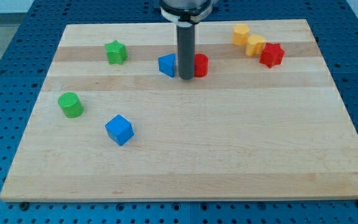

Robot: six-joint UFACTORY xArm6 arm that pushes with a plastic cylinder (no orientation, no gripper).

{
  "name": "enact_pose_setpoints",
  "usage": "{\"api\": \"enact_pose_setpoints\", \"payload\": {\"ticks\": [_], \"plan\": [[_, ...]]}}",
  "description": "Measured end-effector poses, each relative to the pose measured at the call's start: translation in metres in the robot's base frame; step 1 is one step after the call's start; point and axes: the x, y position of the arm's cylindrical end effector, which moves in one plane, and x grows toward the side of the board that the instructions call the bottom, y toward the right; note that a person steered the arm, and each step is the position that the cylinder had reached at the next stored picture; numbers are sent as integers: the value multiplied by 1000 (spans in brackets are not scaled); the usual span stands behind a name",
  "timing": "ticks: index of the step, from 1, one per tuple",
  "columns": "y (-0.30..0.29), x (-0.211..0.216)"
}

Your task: Slide the triangle into the red circle

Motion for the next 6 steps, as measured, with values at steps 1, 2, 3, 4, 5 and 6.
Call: {"api": "enact_pose_setpoints", "payload": {"ticks": [1,2,3,4,5,6], "plan": [[59,-4],[75,-19],[56,50],[-40,43],[-85,3],[-37,-20]]}}
